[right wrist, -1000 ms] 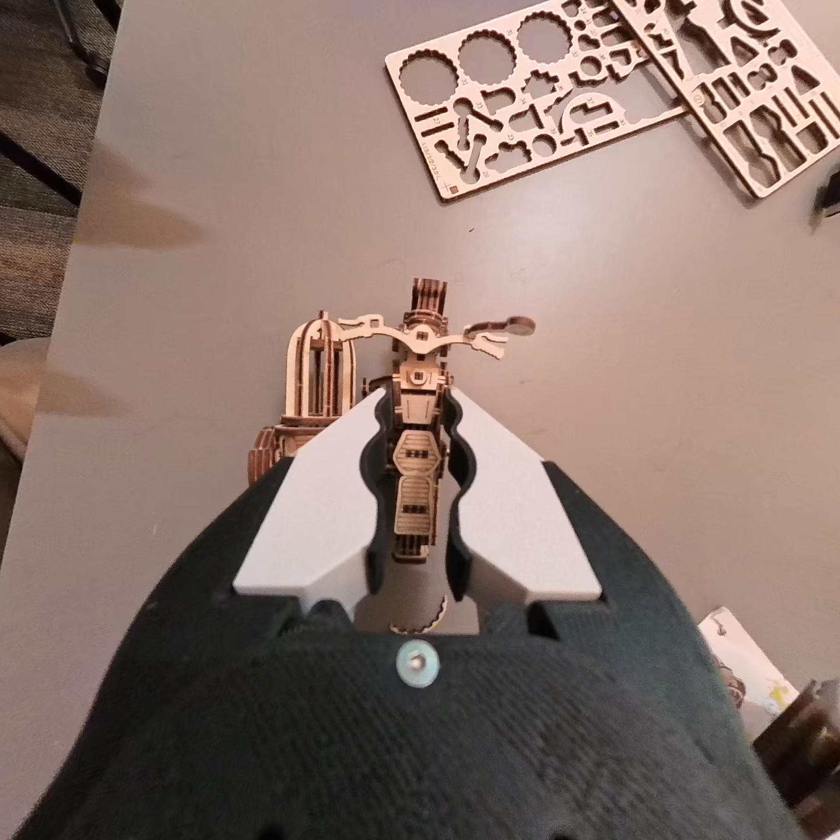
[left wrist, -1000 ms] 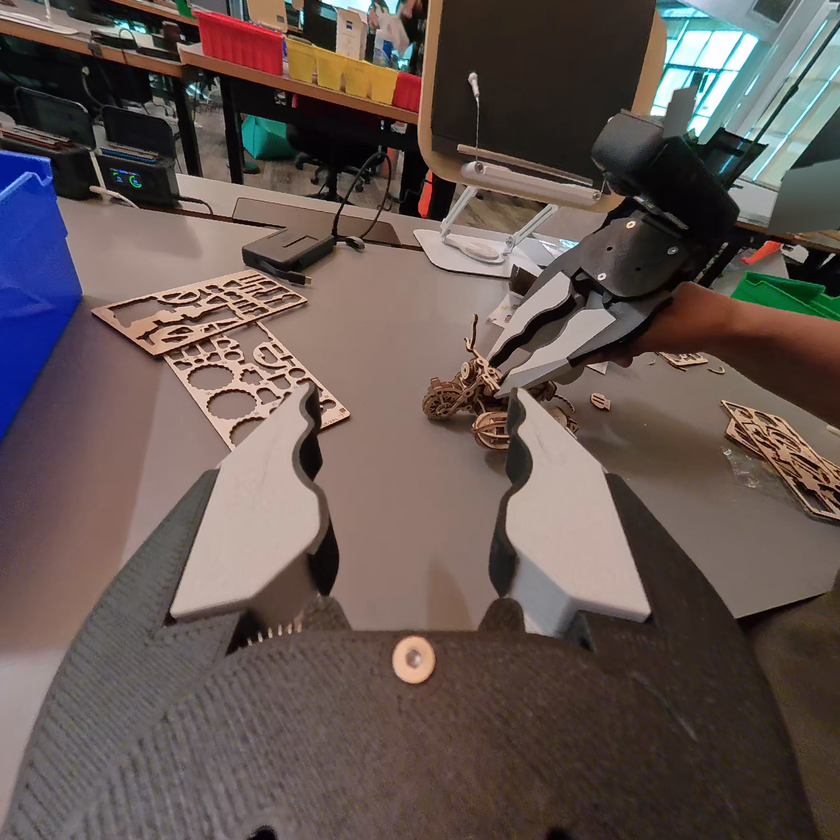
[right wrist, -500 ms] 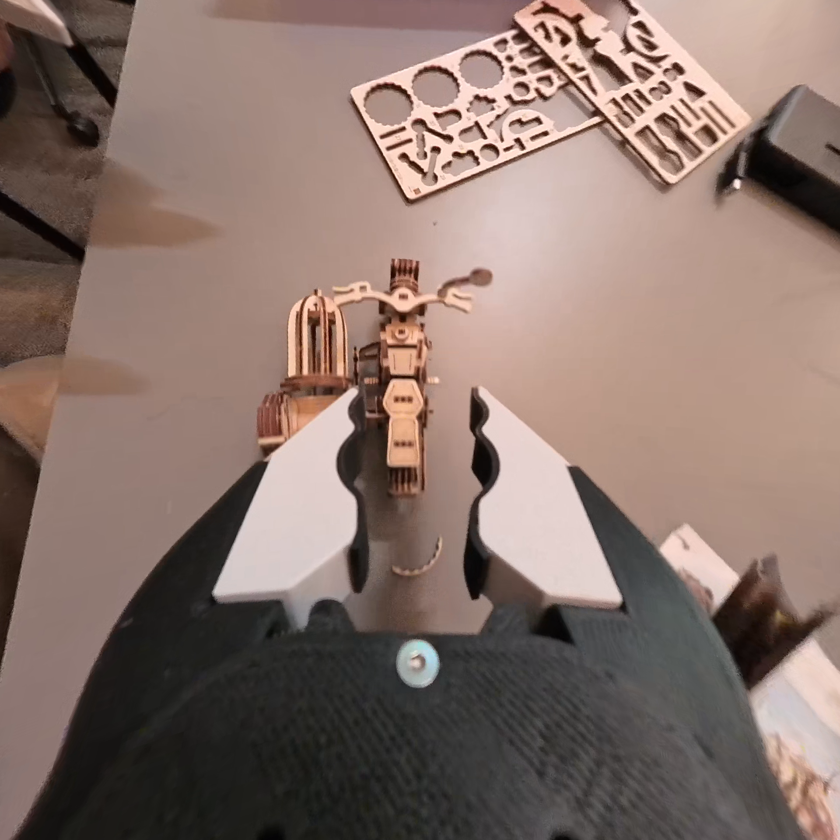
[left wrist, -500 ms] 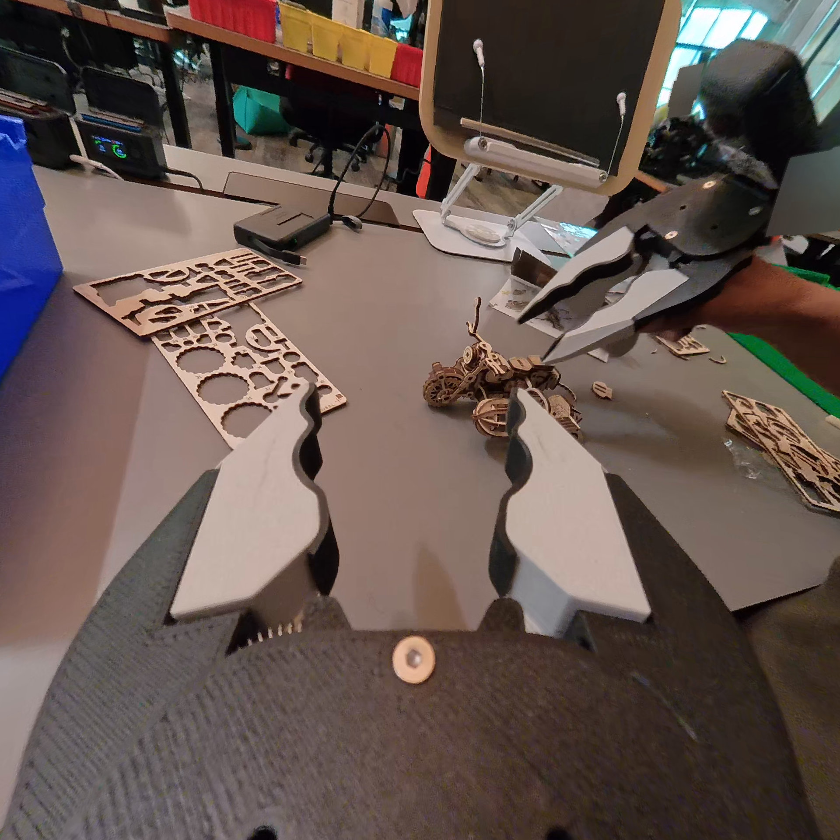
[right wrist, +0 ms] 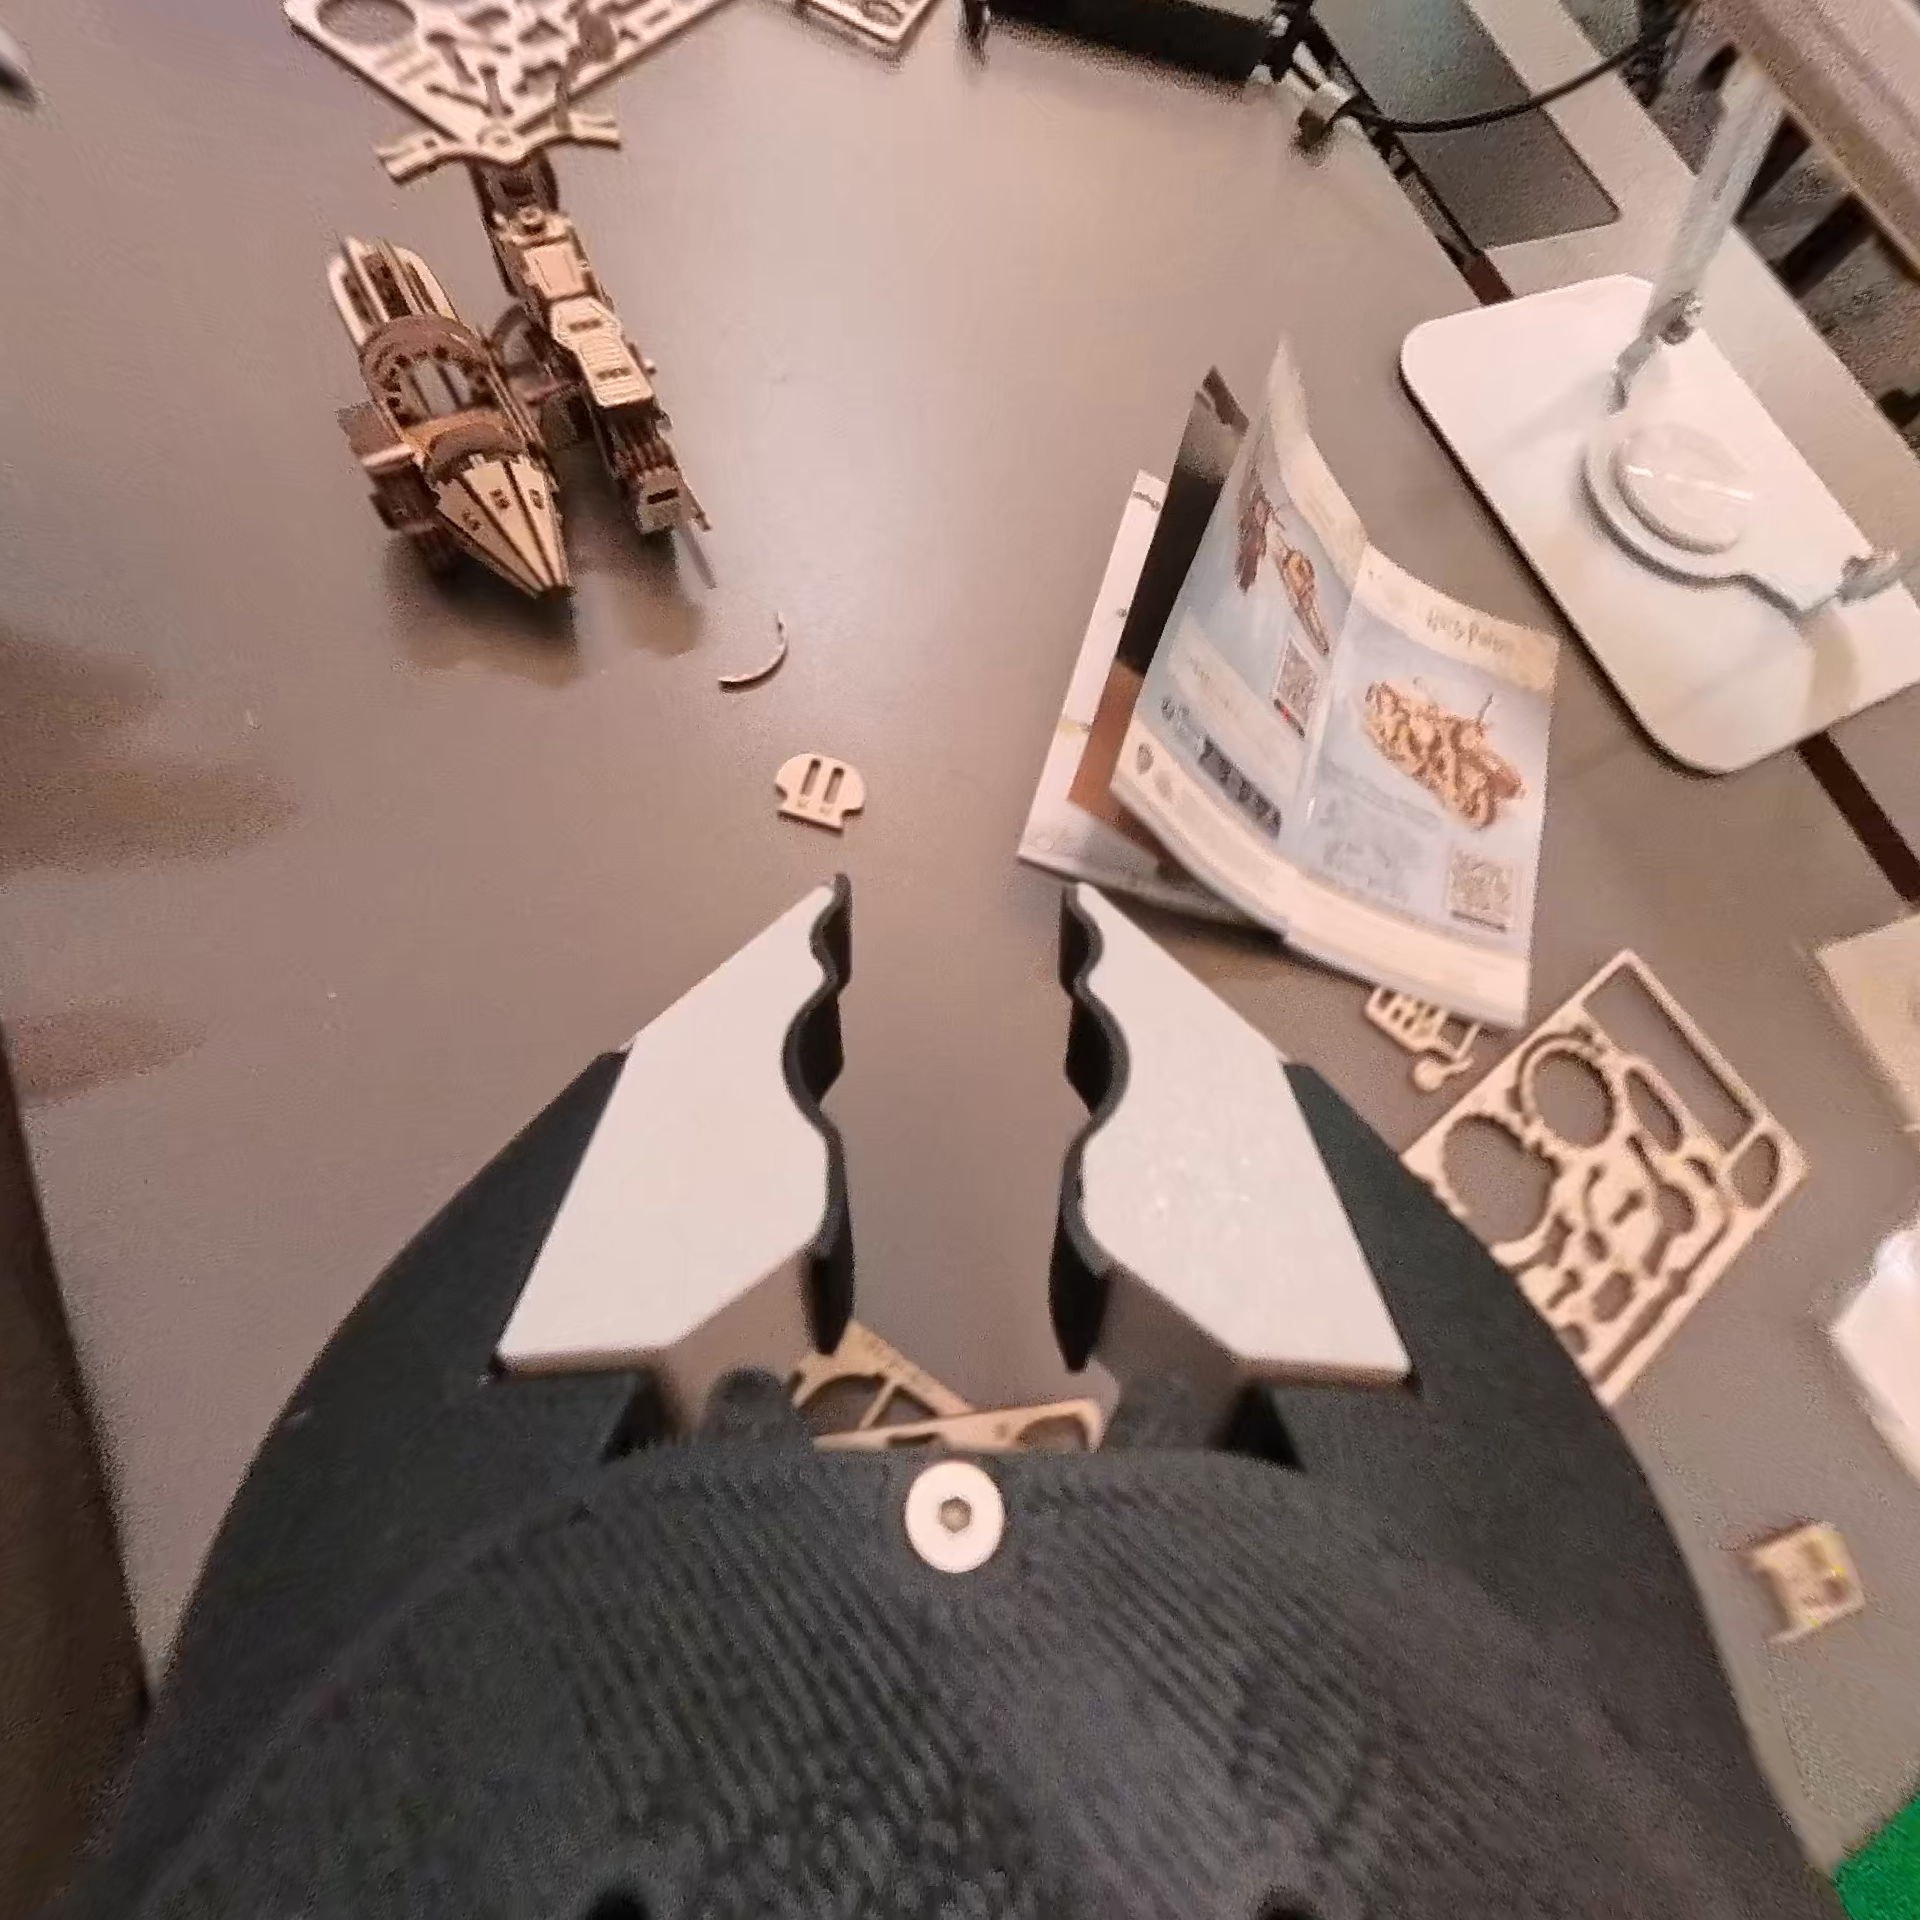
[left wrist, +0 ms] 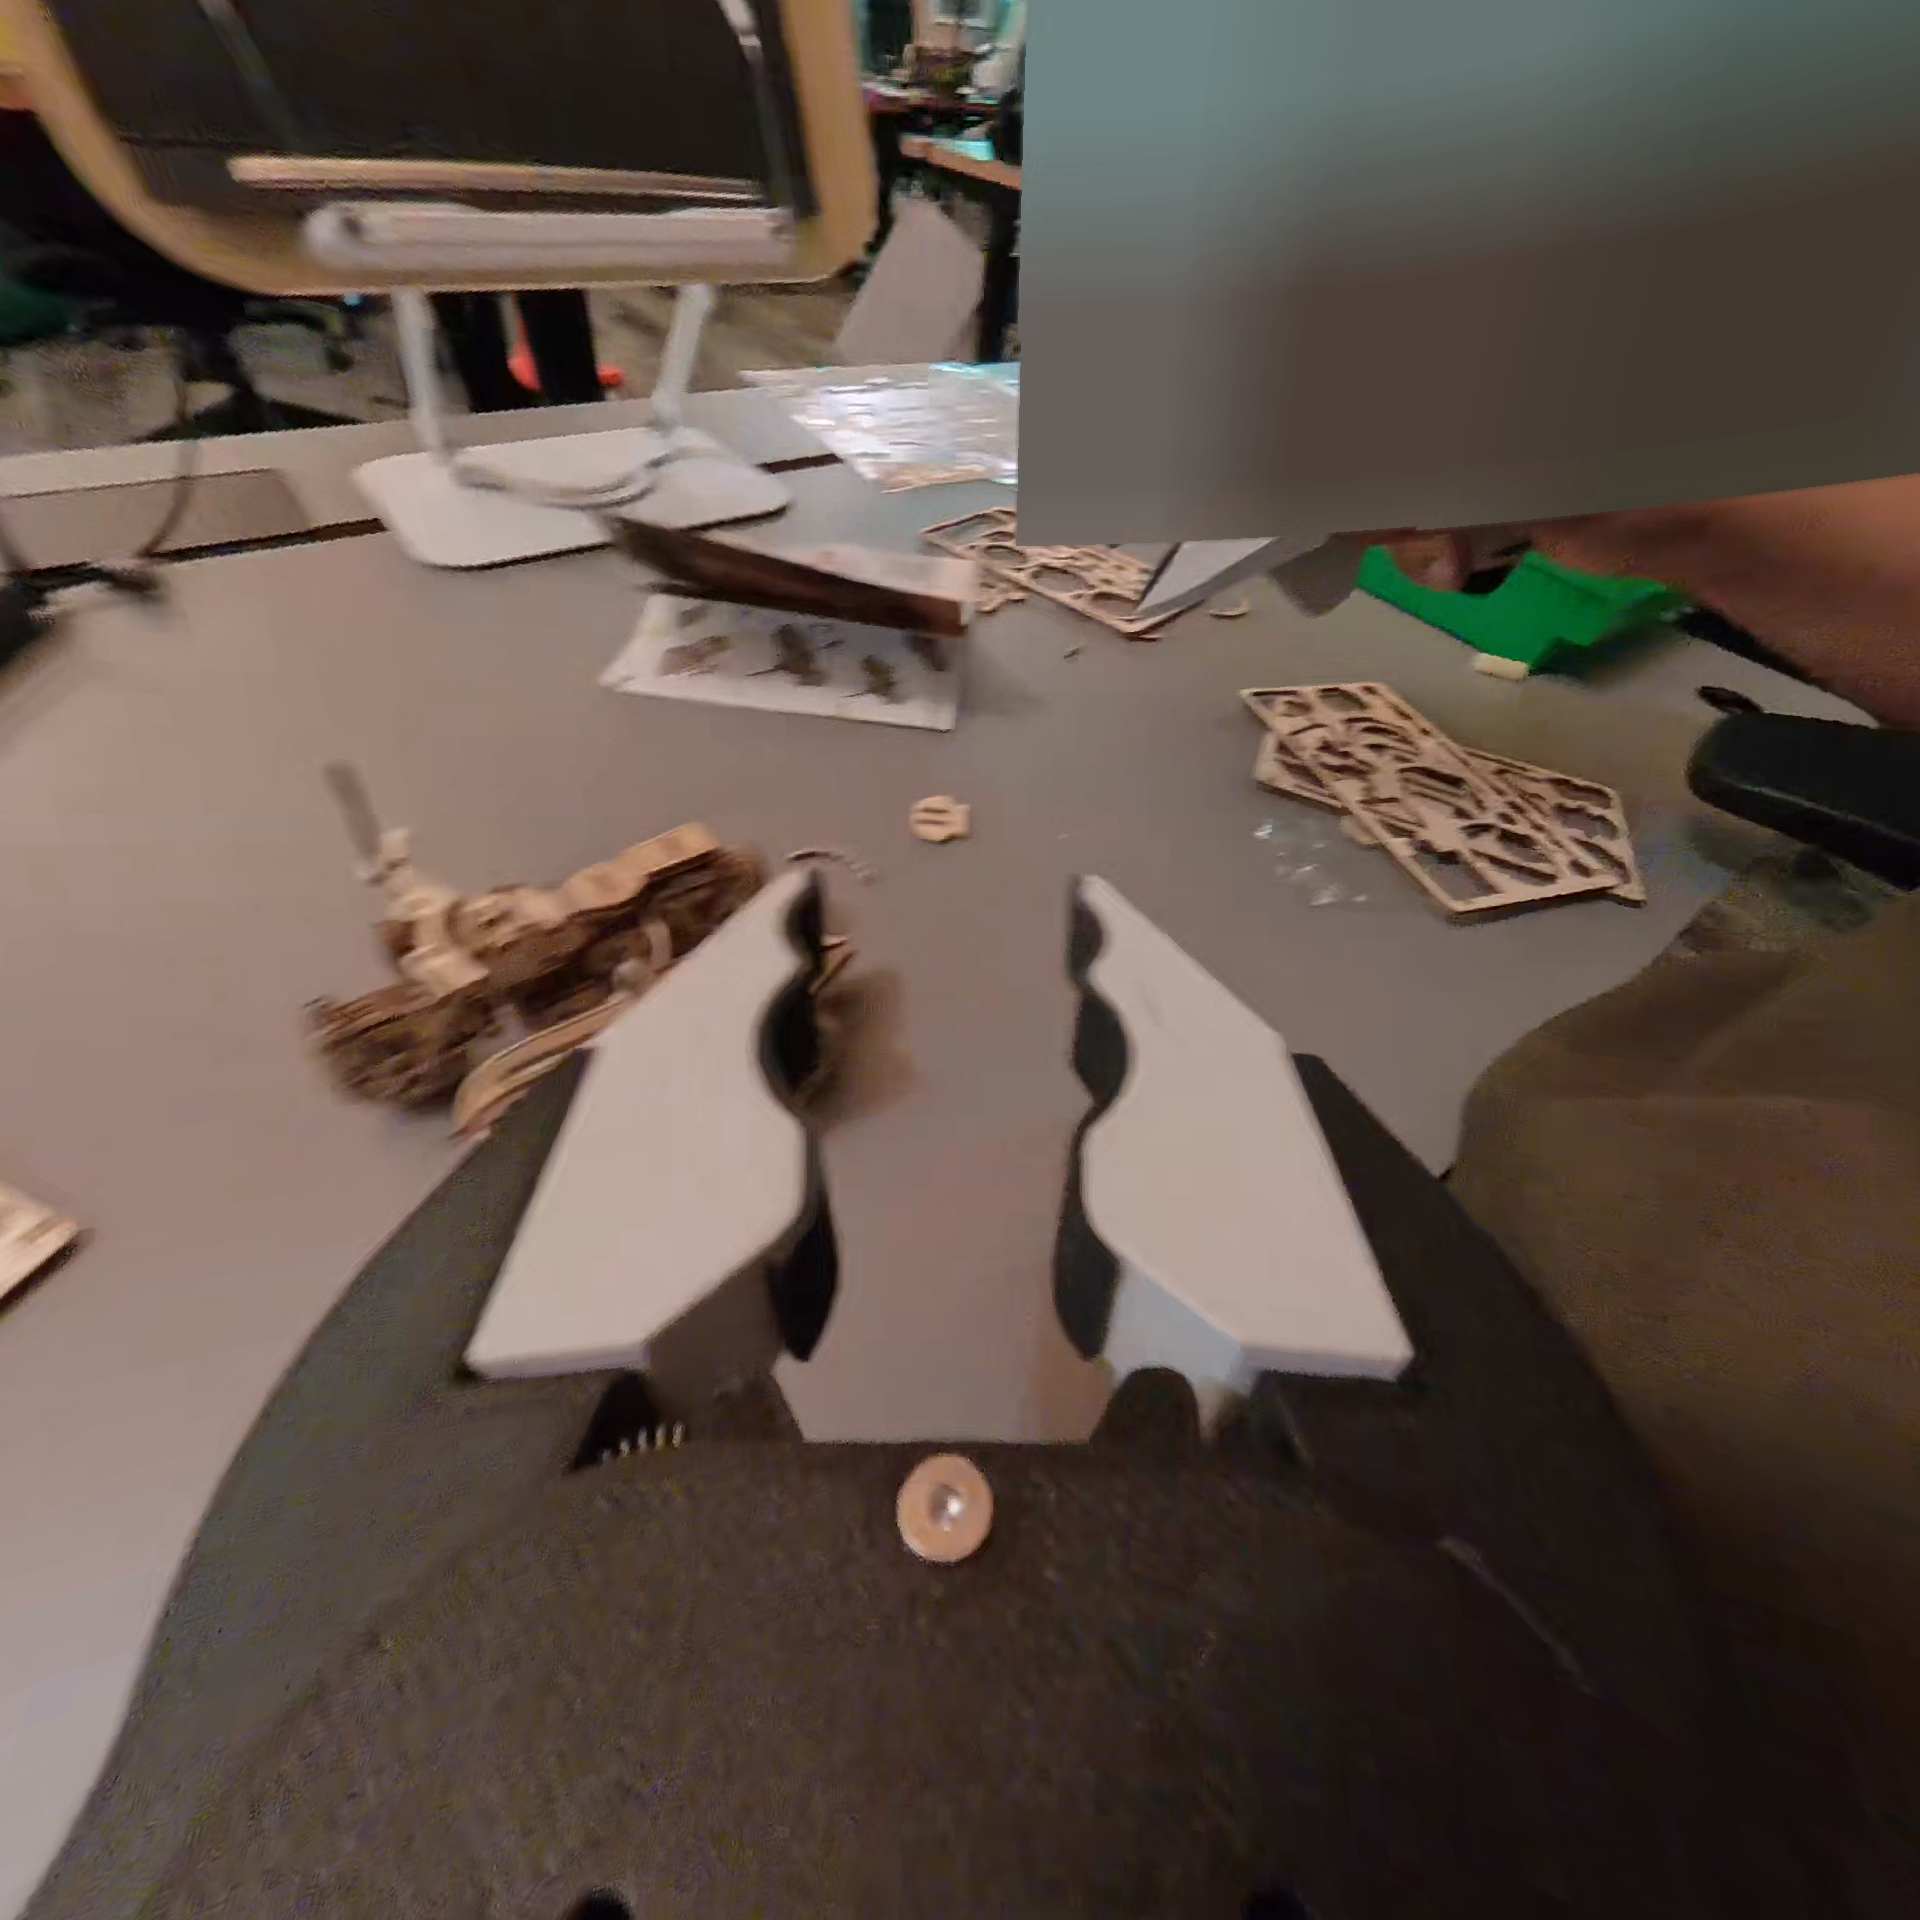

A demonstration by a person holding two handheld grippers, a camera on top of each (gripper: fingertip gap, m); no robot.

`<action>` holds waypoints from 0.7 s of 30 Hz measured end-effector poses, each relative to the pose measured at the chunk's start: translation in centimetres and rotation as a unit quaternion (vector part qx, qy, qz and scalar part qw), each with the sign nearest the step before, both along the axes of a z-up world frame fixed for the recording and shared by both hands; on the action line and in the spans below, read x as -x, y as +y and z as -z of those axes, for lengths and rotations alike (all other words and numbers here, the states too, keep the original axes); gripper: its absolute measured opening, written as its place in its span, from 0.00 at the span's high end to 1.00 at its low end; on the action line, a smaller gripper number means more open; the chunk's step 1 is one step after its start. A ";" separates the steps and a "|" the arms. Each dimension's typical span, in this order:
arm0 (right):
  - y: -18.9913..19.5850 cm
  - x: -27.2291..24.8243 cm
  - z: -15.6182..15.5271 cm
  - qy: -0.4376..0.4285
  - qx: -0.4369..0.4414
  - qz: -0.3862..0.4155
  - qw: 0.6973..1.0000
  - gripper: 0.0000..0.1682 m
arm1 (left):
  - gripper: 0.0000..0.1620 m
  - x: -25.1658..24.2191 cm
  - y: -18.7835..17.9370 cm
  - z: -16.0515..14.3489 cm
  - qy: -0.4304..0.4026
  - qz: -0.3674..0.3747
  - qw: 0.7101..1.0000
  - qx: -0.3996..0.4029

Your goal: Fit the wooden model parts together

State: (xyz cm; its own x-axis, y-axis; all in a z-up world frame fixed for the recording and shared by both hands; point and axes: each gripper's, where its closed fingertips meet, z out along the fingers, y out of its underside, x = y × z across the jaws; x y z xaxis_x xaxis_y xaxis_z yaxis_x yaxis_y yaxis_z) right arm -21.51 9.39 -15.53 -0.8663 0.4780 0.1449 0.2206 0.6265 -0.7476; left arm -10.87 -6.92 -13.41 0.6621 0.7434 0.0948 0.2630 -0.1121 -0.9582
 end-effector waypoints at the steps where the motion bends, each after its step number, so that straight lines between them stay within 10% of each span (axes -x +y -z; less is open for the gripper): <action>1: 0.3 -0.7 0.3 -0.003 0.021 0.006 1.000 0.78 | 0.95 -0.1 1.6 0.2 0.003 0.009 1.000 0.001; 21: 6.0 -4.5 3.2 0.063 0.081 0.143 0.984 1.00 | 1.00 5.6 16.0 1.4 0.014 0.095 0.995 0.005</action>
